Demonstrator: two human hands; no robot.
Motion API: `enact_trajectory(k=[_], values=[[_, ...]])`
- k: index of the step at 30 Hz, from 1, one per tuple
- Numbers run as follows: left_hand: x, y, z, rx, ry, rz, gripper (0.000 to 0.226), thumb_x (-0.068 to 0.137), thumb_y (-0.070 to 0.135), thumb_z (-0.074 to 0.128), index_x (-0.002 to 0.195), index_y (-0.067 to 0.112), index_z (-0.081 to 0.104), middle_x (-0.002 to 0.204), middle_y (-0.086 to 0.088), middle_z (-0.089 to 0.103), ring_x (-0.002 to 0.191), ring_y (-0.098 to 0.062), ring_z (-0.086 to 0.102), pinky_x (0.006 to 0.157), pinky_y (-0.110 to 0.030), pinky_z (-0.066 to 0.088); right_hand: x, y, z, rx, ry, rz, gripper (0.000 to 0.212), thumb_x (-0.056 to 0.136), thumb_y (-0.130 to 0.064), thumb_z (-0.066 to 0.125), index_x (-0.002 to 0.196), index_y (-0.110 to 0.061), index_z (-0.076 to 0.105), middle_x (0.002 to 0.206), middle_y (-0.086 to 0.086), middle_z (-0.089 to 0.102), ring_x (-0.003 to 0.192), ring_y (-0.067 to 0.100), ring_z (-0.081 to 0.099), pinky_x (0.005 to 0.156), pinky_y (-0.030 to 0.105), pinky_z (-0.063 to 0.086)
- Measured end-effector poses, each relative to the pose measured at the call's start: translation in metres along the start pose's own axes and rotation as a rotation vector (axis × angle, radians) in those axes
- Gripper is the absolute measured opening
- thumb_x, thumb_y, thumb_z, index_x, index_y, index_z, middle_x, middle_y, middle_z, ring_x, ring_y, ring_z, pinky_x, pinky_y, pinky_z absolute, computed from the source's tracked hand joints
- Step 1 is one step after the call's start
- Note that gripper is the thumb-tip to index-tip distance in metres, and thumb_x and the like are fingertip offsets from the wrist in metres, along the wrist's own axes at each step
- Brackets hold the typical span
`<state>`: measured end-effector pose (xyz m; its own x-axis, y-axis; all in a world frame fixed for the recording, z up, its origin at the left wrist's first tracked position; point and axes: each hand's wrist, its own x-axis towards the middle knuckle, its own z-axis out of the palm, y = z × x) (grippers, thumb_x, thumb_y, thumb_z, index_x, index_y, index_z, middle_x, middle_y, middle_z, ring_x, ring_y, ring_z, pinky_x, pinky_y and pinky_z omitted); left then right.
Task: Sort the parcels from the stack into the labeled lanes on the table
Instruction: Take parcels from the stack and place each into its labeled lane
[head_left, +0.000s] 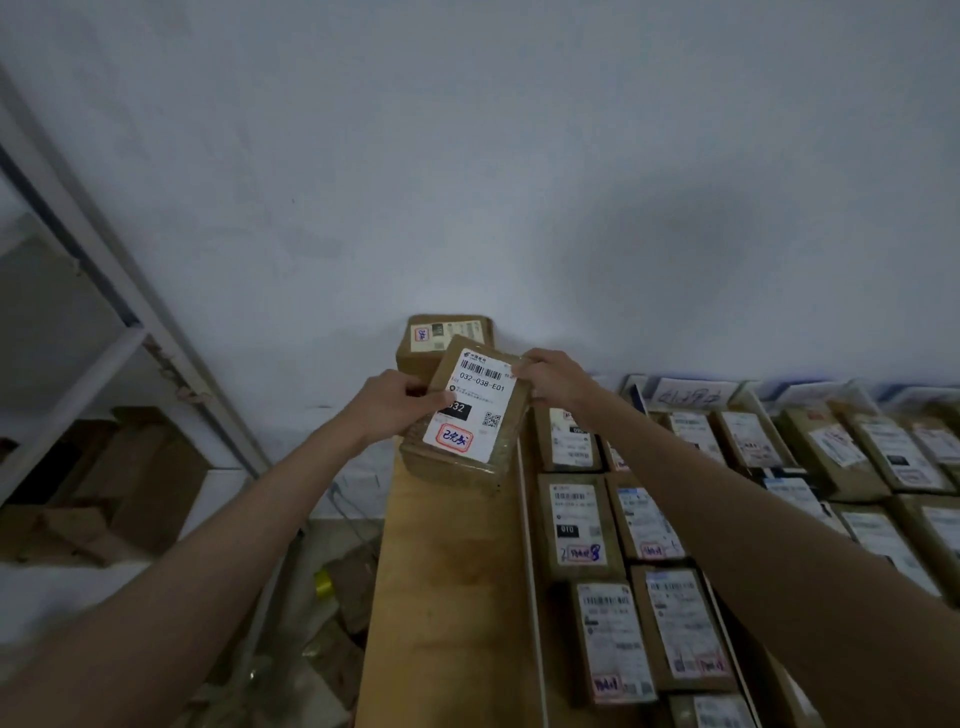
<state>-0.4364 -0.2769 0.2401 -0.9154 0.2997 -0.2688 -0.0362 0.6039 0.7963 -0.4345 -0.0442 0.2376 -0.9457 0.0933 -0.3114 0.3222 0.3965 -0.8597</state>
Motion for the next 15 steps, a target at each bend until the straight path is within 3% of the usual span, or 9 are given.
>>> enact_trajectory(k=[4, 8, 11, 15], values=[[-0.019, -0.008, 0.025, -0.061, 0.021, -0.025, 0.013, 0.088, 0.035, 0.070, 0.097, 0.026, 0.070, 0.097, 0.000, 0.075, 0.084, -0.013, 0.072, 0.073, -0.030, 0.059, -0.025, 0.018, 0.005, -0.108, 0.018, -0.035, 0.028, 0.102, -0.026, 0.047, 0.125, -0.011, 0.056, 0.113, 0.006, 0.070, 0.105, 0.024, 0.065, 0.099, 0.045, 0.052], [-0.032, -0.013, 0.041, -0.067, 0.065, -0.036, 0.008, 0.086, 0.034, 0.073, 0.089, 0.030, 0.067, 0.093, 0.001, 0.074, 0.076, -0.008, 0.070, 0.060, -0.022, 0.055, -0.051, 0.035, 0.009, -0.147, 0.128, -0.062, 0.043, 0.103, -0.037, 0.044, 0.137, -0.011, 0.048, 0.118, 0.002, 0.064, 0.092, 0.014, 0.059, 0.086, 0.031, 0.048], [-0.040, -0.011, 0.051, -0.005, 0.103, -0.035, 0.018, 0.086, 0.033, 0.074, 0.099, 0.023, 0.070, 0.092, -0.001, 0.071, 0.080, -0.016, 0.070, 0.072, -0.033, 0.060, -0.074, 0.052, 0.007, -0.252, 0.265, -0.091, 0.042, 0.103, -0.034, 0.044, 0.136, -0.008, 0.049, 0.130, 0.010, 0.060, 0.111, 0.023, 0.058, 0.091, 0.032, 0.044], [-0.050, -0.006, 0.074, 0.031, 0.109, -0.021, 0.031, 0.087, 0.033, 0.073, 0.111, 0.014, 0.071, 0.102, -0.006, 0.073, 0.086, -0.021, 0.070, 0.082, -0.042, 0.058, -0.121, 0.088, -0.004, -0.428, 0.354, -0.092, 0.044, 0.103, -0.034, 0.040, 0.139, -0.008, 0.044, 0.139, 0.014, 0.052, 0.128, 0.031, 0.049, 0.104, 0.049, 0.044]])
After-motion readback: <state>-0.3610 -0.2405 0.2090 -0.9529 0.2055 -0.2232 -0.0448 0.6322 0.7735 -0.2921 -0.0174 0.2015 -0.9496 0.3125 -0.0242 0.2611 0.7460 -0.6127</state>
